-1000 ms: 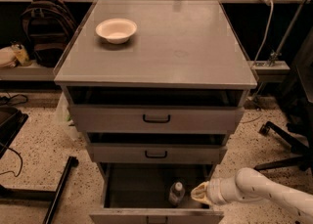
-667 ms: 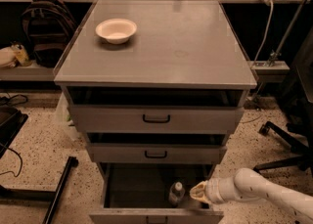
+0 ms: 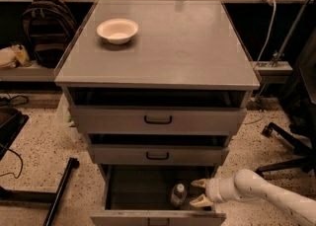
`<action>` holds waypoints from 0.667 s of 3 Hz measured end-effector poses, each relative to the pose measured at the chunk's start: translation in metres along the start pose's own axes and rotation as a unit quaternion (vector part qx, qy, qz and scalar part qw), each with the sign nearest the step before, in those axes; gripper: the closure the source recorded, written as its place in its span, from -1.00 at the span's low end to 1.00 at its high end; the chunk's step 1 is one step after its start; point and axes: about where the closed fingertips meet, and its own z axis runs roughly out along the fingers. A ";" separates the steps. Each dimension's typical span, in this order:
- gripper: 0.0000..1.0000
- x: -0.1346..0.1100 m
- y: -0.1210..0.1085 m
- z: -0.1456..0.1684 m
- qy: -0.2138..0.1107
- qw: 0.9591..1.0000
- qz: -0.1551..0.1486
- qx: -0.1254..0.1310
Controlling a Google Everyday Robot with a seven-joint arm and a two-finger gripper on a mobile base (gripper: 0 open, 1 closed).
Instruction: Pick blue plastic bottle from bottom drawer and place on counter
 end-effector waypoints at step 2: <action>-0.72 0.003 -0.010 0.023 -0.023 1.000 0.004 -0.002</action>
Offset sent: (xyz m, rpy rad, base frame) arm 0.0256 0.0138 -0.0248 0.0734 -0.0109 -0.0046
